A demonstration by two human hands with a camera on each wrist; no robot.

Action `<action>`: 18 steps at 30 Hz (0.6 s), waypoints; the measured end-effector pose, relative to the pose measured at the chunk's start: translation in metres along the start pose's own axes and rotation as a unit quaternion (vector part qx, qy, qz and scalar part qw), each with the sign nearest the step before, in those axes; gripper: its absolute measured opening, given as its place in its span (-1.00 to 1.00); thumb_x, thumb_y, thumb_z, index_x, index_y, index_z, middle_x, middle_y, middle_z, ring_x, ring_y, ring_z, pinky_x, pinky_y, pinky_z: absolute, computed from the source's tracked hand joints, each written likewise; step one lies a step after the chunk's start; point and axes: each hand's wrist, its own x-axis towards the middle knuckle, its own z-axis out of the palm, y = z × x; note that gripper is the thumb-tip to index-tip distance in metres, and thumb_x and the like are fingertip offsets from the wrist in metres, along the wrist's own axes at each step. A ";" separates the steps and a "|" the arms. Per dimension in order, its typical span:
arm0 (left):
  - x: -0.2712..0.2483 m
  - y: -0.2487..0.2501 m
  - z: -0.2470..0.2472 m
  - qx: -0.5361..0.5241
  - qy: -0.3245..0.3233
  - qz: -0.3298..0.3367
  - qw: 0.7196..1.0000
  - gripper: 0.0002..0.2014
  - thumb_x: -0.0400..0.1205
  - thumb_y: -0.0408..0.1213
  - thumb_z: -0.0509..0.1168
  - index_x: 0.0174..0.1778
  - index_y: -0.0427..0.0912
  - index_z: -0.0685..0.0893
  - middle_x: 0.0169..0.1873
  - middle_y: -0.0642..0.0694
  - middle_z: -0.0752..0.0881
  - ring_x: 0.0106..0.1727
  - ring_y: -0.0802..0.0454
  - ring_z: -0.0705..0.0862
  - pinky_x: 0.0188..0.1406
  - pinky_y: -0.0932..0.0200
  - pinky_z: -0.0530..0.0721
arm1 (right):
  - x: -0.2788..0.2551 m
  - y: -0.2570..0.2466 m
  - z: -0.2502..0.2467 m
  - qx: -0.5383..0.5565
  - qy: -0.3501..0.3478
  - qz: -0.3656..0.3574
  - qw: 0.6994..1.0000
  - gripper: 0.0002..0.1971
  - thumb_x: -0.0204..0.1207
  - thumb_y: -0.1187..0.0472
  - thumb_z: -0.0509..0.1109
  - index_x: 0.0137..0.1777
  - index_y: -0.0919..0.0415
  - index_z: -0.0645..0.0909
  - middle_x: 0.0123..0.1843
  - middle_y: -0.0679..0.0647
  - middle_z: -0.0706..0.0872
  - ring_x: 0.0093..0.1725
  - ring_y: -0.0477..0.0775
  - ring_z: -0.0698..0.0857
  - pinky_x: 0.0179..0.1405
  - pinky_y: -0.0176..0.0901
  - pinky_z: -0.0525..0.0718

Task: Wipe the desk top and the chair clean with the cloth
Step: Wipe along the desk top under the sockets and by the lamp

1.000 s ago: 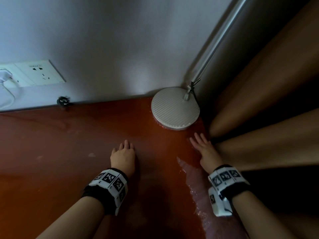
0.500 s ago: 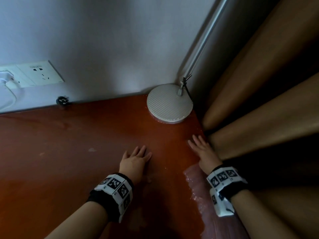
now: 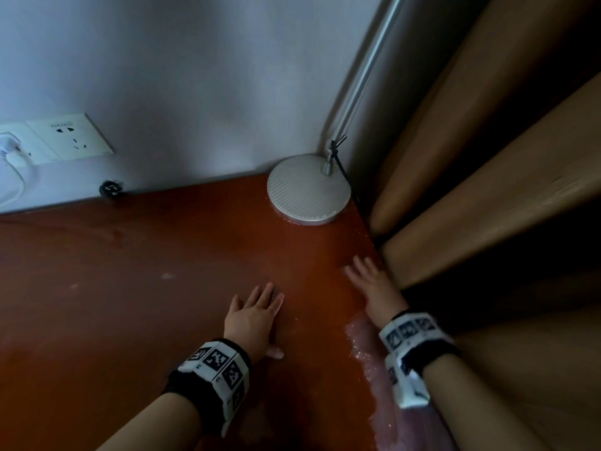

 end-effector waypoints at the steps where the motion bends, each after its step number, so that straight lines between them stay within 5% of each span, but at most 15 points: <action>1: -0.002 0.000 0.002 0.000 -0.002 0.000 1.000 0.07 0.49 0.17 0.39 0.67 0.00 -0.25 0.65 -0.05 -0.31 0.67 -0.05 -0.22 0.61 -0.16 -0.13 | 0.004 0.010 -0.006 0.013 0.007 0.033 0.999 -0.15 0.45 0.58 0.11 0.65 0.04 -0.14 0.68 0.09 -0.24 0.66 0.11 -0.21 0.60 -0.02 -0.10; 5: -0.010 0.003 0.009 0.004 -0.010 0.004 1.000 0.07 0.50 0.15 0.38 0.66 0.00 -0.27 0.65 -0.06 -0.32 0.67 -0.05 -0.22 0.62 -0.15 -0.12 | 0.003 0.002 -0.007 0.030 -0.001 0.079 0.996 -0.14 0.43 0.60 0.09 0.66 0.04 -0.12 0.68 0.09 -0.26 0.65 0.15 -0.23 0.63 0.08 -0.09; 8: -0.013 0.006 0.012 0.002 -0.012 0.005 1.000 0.07 0.50 0.14 0.39 0.66 -0.02 -0.27 0.64 -0.07 -0.33 0.67 -0.07 -0.23 0.62 -0.15 -0.11 | -0.024 -0.039 0.014 0.009 -0.004 -0.015 1.000 -0.14 0.44 0.54 0.17 0.66 0.08 -0.13 0.67 0.09 -0.28 0.64 0.16 -0.29 0.59 0.11 -0.21; 12: -0.018 0.008 0.015 0.003 -0.004 0.008 1.000 0.06 0.50 0.13 0.39 0.66 -0.01 -0.26 0.65 -0.07 -0.32 0.67 -0.05 -0.23 0.62 -0.14 -0.13 | -0.055 -0.053 0.033 0.003 -0.058 -0.121 0.991 -0.16 0.47 0.55 0.15 0.66 0.04 -0.12 0.67 0.01 -0.29 0.53 -0.09 -0.42 0.62 0.10 -0.22; 18: -0.034 0.008 0.024 0.038 -0.012 0.012 0.999 0.02 0.54 0.14 0.35 0.66 0.00 -0.26 0.65 -0.05 -0.32 0.66 -0.02 -0.28 0.61 -0.17 -0.23 | -0.032 0.015 0.007 0.054 0.010 0.077 0.995 -0.16 0.43 0.65 0.04 0.65 0.08 -0.10 0.68 0.10 -0.22 0.65 0.12 -0.22 0.60 -0.12 -0.09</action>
